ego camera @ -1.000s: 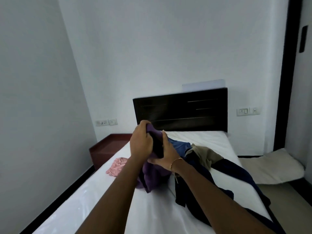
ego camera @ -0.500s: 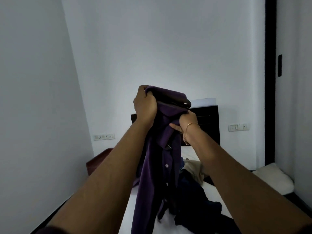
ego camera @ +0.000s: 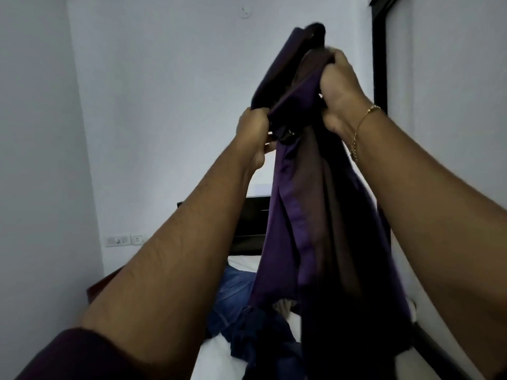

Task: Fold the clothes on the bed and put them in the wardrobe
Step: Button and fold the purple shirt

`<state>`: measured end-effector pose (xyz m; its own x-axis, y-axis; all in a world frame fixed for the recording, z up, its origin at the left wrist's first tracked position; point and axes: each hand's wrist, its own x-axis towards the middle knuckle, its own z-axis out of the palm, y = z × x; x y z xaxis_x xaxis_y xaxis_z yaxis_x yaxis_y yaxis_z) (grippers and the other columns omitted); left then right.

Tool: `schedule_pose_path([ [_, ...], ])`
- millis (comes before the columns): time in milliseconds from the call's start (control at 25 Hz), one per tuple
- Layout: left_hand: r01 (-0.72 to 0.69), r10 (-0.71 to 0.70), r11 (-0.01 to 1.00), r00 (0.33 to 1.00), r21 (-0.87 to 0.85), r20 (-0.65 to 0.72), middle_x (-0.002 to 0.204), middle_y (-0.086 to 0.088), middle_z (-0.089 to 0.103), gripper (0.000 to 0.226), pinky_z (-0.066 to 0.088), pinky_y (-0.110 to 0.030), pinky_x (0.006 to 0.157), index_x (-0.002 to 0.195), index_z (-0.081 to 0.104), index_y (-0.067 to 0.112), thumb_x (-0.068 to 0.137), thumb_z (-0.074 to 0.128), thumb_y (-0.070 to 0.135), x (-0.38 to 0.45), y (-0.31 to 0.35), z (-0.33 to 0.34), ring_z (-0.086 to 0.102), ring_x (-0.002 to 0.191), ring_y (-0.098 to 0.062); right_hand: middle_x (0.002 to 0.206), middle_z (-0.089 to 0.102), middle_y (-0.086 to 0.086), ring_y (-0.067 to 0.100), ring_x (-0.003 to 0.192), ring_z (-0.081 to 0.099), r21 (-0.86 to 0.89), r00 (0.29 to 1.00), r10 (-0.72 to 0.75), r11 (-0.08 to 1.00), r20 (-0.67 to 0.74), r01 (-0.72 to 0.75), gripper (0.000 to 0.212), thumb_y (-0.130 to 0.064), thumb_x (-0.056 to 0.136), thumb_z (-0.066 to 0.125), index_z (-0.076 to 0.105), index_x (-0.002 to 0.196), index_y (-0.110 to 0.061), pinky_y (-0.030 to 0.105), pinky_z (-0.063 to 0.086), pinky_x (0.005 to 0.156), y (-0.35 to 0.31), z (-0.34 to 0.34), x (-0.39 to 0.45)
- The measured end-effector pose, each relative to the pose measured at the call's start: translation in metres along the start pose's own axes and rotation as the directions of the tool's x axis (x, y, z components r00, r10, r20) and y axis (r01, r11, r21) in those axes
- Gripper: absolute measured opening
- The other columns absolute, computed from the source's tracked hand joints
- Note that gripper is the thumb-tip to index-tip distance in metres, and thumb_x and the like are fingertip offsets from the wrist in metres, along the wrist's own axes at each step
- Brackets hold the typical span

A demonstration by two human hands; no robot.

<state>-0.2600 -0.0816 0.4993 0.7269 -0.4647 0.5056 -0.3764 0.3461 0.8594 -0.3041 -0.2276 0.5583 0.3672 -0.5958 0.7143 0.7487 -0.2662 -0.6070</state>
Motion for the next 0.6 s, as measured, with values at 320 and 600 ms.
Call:
schedule_pose_path([
  [320,0.131,0.014,0.945,0.900,0.300,-0.435,0.114,-0.017,0.069,0.030,0.062,-0.036,0.059,0.116,0.064,0.004,0.098,0.040,0.003,-0.024,-0.047,-0.096,0.073,0.083,-0.032,0.171,0.065,0.034,0.051,0.164,0.055,-0.893,0.918,0.387,0.439,0.090,-0.098,0.047,-0.014,0.117,0.063,0.070,0.163,-0.010,0.054,0.052,0.150,0.151,-0.015,-0.053],
  [600,0.403,-0.342,0.911,0.857,0.089,-0.386,0.117,-0.019,0.066,0.041,0.062,-0.057,0.074,0.117,0.064,0.008,0.099,0.027,0.010,-0.043,-0.102,-0.151,0.067,0.100,-0.038,0.134,0.094,0.027,0.030,0.095,0.085,-0.832,0.816,0.535,0.540,0.219,-0.130,0.040,-0.037,0.116,0.093,0.080,0.086,-0.016,0.040,0.068,0.089,0.203,-0.012,-0.139],
])
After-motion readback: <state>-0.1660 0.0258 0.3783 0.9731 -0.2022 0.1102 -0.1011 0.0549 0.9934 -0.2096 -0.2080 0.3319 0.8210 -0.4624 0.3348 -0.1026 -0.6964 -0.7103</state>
